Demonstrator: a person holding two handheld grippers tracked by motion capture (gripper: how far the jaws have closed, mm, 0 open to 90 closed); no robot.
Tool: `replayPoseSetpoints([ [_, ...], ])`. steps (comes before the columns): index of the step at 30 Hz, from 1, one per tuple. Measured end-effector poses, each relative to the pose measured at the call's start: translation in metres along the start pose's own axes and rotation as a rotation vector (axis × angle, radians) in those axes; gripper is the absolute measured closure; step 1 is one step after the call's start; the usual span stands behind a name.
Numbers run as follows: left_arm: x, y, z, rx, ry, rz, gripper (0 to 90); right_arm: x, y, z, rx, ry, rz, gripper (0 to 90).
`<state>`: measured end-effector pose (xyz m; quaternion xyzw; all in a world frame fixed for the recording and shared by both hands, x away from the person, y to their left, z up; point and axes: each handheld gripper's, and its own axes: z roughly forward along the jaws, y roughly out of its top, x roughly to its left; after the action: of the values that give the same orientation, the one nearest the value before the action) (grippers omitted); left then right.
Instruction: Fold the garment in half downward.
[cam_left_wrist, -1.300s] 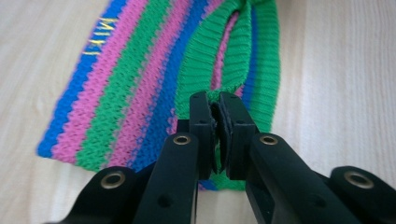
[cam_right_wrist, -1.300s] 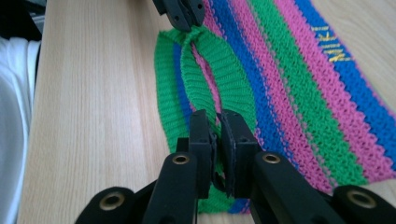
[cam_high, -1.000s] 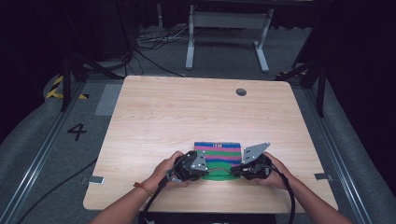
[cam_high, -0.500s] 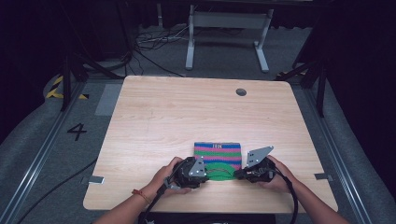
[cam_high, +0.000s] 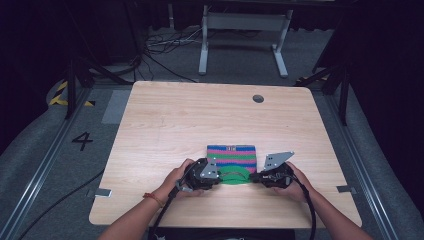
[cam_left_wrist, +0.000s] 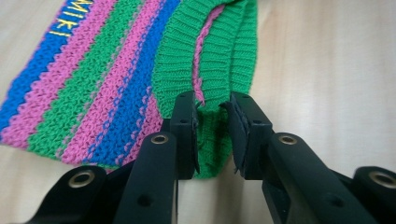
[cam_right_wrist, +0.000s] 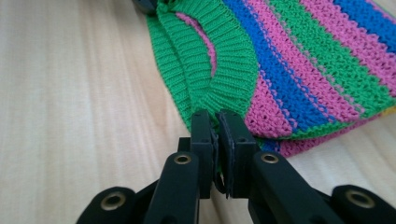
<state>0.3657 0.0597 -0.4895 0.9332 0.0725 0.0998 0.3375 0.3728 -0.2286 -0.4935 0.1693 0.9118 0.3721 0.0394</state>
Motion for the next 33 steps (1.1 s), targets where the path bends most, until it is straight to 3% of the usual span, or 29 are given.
replayPoseSetpoints([
  [4, 0.012, 0.002, 0.006, -0.002, 0.04, -0.01, 72.7, -0.006, 0.002, 0.002, 0.001, -0.036, 0.005, 84.9],
  [8, 0.025, 0.002, 0.01, -0.01, 0.033, -0.042, 72.7, -0.015, 0.004, 0.004, -0.008, -0.056, 0.02, 84.9],
  [10, 0.031, 0.002, 0.011, -0.011, 0.034, -0.035, 74.5, -0.02, 0.005, 0.006, -0.007, -0.062, 0.027, 84.9],
  [14, 0.042, 0.003, 0.013, -0.009, 0.031, -0.082, 75.6, -0.027, 0.008, 0.008, -0.007, -0.07, 0.04, 84.8],
  [23, 0.037, 0.007, 0.004, -0.004, 0.026, -0.085, 68.1, -0.023, 0.013, 0.006, 0.017, -0.102, 0.014, 77.2],
  [28, 0.034, 0.007, -0.012, -0.019, 0.036, -0.1, 66.8, -0.018, 0.016, -0.002, 0.002, -0.103, 0.01, 70.7],
  [33, 0.031, 0.002, -0.028, 0.013, 0.052, -0.099, 64.8, -0.012, 0.02, -0.009, 0.008, -0.118, -0.011, 64.0],
])
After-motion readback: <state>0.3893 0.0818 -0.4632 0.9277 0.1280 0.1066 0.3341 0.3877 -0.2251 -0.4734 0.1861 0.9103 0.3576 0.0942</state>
